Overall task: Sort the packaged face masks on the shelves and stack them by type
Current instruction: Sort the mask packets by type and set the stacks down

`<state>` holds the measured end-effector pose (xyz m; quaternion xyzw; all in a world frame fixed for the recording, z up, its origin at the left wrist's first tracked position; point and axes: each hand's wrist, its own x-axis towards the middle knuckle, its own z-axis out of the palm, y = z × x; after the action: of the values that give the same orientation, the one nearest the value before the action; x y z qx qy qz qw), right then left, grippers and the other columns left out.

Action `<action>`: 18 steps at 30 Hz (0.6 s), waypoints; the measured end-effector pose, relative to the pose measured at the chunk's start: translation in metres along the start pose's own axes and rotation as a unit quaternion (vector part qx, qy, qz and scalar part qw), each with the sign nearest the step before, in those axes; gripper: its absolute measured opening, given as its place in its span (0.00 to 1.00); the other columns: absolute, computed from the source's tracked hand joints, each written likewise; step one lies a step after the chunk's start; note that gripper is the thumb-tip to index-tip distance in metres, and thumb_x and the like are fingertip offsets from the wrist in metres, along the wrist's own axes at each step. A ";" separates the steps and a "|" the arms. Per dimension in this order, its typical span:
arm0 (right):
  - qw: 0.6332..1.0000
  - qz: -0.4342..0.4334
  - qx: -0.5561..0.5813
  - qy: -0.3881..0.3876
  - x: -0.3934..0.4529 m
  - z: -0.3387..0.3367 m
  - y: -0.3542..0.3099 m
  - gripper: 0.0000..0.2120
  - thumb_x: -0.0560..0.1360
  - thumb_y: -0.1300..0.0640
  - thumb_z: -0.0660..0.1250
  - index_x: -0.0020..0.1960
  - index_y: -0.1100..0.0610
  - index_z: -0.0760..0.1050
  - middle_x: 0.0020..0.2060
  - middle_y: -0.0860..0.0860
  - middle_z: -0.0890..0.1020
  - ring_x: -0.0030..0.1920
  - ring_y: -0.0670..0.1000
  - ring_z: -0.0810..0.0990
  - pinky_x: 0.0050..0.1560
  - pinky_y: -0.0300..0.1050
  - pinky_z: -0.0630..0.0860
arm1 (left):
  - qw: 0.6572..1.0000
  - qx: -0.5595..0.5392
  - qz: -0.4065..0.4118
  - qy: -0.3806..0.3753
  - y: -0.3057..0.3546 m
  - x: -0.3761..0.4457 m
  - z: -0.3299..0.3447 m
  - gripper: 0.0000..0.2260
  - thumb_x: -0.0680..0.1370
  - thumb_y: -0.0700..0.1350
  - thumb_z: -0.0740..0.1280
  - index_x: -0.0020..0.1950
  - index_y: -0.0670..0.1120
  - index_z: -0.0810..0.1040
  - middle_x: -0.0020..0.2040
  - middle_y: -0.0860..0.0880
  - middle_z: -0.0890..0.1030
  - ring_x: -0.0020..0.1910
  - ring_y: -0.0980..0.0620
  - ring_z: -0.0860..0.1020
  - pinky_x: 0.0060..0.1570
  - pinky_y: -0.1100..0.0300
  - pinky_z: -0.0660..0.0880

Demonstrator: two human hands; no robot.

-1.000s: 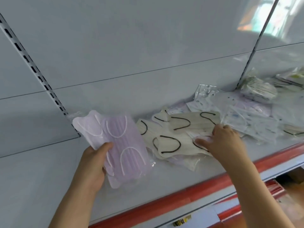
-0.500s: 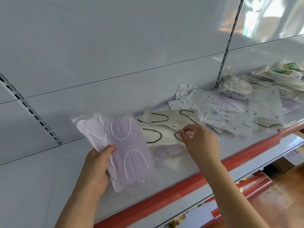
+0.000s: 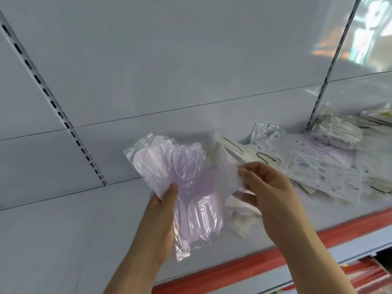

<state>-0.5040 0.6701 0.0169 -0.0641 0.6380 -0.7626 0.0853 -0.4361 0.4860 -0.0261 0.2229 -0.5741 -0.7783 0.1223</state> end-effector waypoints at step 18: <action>0.965 0.139 0.216 -0.053 -0.017 0.049 0.041 0.11 0.80 0.66 0.59 0.40 0.58 0.72 0.35 0.55 0.76 0.36 0.53 0.75 0.36 0.46 0.73 | 0.990 -0.117 -0.067 0.033 0.002 -0.005 -0.019 0.16 0.79 0.50 0.66 0.59 0.41 0.83 0.47 0.43 0.87 0.41 0.47 0.87 0.39 0.55 0.82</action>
<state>-0.4758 0.6197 -0.0147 0.0043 0.4556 -0.8583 0.2361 -0.4228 0.4717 -0.0281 0.2708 -0.4587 -0.8386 0.1138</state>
